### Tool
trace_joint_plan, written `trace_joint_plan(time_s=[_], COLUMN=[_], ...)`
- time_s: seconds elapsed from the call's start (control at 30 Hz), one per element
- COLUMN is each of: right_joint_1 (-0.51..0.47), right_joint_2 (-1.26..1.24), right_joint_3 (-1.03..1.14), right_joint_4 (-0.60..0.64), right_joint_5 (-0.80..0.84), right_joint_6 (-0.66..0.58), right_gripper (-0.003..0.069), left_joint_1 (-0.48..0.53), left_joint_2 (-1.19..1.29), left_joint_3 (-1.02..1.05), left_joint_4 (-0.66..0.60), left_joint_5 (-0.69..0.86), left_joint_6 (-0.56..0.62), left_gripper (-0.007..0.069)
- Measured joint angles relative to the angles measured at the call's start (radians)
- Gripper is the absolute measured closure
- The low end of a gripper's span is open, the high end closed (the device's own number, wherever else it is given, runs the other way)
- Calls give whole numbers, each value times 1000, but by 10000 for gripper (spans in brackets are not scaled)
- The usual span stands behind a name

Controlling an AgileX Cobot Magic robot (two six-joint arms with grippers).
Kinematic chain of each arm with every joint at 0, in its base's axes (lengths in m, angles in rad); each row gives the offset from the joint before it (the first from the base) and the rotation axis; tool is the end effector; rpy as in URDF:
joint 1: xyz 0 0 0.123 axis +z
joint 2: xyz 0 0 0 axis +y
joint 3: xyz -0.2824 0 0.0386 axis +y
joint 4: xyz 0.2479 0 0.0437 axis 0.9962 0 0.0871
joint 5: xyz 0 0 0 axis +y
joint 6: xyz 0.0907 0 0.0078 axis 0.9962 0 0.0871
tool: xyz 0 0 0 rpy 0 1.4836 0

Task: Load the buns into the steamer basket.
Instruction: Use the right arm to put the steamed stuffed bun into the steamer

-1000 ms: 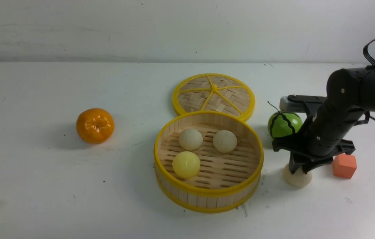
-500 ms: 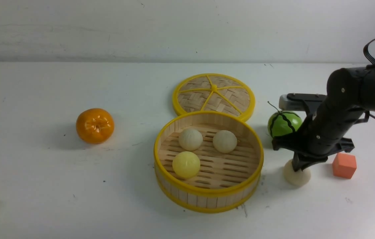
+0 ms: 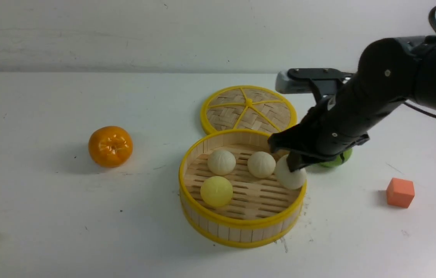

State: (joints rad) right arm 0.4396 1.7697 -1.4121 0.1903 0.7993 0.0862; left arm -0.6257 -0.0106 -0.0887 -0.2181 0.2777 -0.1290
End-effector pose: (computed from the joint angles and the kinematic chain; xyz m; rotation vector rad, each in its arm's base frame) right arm 0.3432 0.1751 0.2676 -0.3407 2.6530 0.3981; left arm 0.0374 -0.0337 0.2188 0.2912 1.6902 -0.7755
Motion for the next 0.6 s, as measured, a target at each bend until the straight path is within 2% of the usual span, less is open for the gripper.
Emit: trace_joint_plan(time_s=[0.27, 0.37, 0.43, 0.47, 0.53, 0.57, 0.6], right_joint_1=[44, 47, 48, 48, 48, 48, 48], right_joint_2=[126, 146, 144, 144, 121, 117, 96], right_joint_3=[-24, -24, -25, -25, -27, -28, -28], right_joint_4=[13, 17, 19, 19, 26, 27, 28], right_joint_5=[-84, -96, -105, -105, -78, -72, -42], right_joint_6=[0, 0, 0, 0, 8, 9, 13], right_gripper=[620, 535, 431, 431, 278, 268, 223], left_joint_1=[0, 0, 0, 0, 0, 0, 0], left_joint_2=[0, 0, 0, 0, 0, 0, 0], left_joint_3=[0, 0, 0, 0, 0, 0, 0], left_joint_4=[0, 0, 0, 0, 0, 0, 0], left_joint_5=[0, 0, 0, 0, 0, 0, 0], left_joint_6=[0, 0, 0, 0, 0, 0, 0], left_gripper=[546, 543, 543, 543, 540, 539, 538])
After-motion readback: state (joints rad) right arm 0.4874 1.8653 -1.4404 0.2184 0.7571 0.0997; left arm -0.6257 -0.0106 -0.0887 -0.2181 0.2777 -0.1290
